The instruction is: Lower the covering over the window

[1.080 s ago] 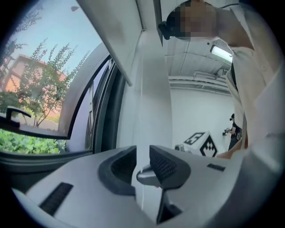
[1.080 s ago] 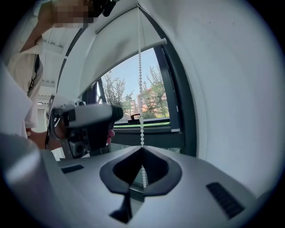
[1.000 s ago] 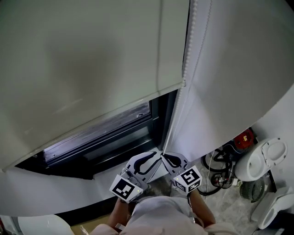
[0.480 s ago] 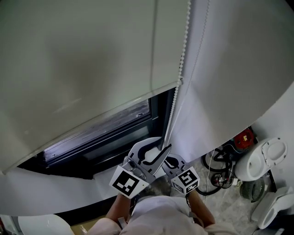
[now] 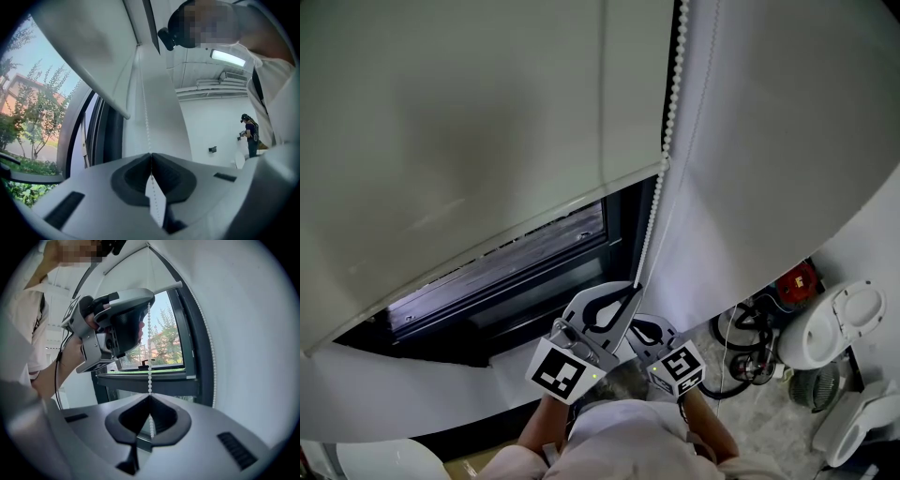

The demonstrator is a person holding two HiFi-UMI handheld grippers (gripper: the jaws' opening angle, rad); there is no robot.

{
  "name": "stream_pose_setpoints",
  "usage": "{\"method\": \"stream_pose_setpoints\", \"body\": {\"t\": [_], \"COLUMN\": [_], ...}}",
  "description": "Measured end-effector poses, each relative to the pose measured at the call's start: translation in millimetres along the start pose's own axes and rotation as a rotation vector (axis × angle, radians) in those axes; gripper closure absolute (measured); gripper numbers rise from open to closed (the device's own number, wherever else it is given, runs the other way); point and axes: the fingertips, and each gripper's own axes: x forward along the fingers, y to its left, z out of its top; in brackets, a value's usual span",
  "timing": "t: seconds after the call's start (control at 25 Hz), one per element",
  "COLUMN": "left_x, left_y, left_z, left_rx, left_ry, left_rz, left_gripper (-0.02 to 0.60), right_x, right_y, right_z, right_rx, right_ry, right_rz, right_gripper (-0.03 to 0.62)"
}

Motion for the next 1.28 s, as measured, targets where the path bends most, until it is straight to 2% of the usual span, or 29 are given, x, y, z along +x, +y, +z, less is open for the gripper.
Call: {"method": "stream_pose_setpoints", "body": {"t": [0.16, 0.56, 1.28], "left_x": [-2, -8, -22], "left_y": [-2, -5, -17], "left_z": [-11, -54, -140], "left_rx": [0.032, 0.006, -0.097], "left_ry": [0.031, 0.105, 0.27], "left_rz": [0.0, 0.003, -0.006], "left_gripper": [0.568, 0.568, 0.569], "right_x": [3, 6, 7], "right_y": [1, -4, -5], "right_z": [-11, -54, -133], "right_rx": [-0.022, 0.022, 0.086], "right_ry": [0.05, 0.141, 0.332], "right_rz": [-0.001, -0.002, 0.0], "right_gripper": [0.597, 0.597, 0.597]}}
